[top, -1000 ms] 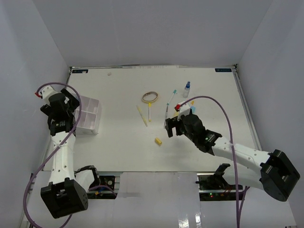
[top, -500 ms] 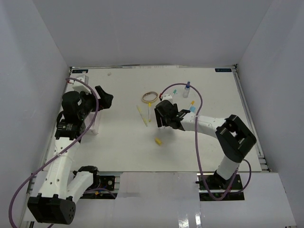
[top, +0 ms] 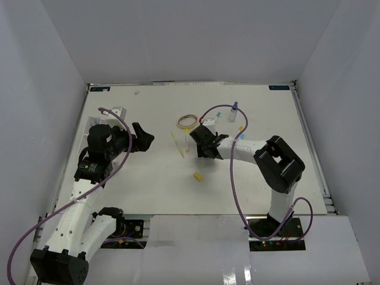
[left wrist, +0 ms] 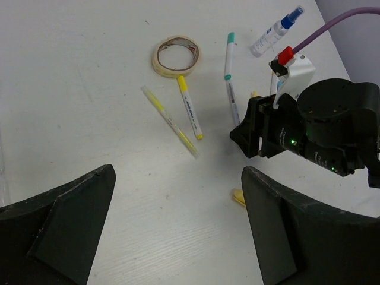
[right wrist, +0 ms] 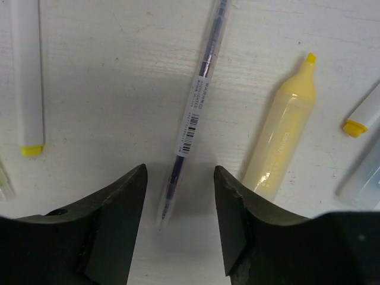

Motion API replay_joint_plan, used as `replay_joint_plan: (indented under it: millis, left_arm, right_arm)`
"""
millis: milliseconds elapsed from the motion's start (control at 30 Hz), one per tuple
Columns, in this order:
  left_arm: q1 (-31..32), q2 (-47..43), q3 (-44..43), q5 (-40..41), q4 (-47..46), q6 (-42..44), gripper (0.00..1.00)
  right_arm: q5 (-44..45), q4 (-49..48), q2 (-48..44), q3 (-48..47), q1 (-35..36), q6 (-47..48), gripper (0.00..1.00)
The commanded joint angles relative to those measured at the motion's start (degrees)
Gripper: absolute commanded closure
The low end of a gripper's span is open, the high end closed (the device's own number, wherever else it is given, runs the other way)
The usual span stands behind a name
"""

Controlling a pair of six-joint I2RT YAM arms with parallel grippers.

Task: Sort the stationery into containers
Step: Pick up the pen from the center of the board.

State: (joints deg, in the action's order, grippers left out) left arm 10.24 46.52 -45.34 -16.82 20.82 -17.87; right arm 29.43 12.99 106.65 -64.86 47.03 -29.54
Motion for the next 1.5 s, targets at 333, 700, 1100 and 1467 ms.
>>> replay_joint_plan:
  millis: [333, 700, 1100, 1467]
  left_arm:
    - [0.2, 0.6, 0.3, -6.1, -0.3, -3.5, 0.02]
    - [0.3, 1.7, 1.7, -12.5, -2.5, -14.7, 0.02]
    - [5.4, 7.9, 0.1, -11.0, -6.4, -25.2, 0.02]
    - [18.7, 15.8, -6.2, 0.5, -10.1, -28.7, 0.06]
  right_arm:
    - [0.6, -0.8, 1.4, 5.3, -0.8, -3.9, 0.73]
    - [0.7, -1.1, -9.3, 13.3, 2.2, -2.7, 0.92]
    - [-7.5, -17.6, -32.6, 21.8, 9.9, 13.3, 0.92]
    - [-19.9, -34.3, -43.6, 28.6, 12.2, 19.9, 0.92]
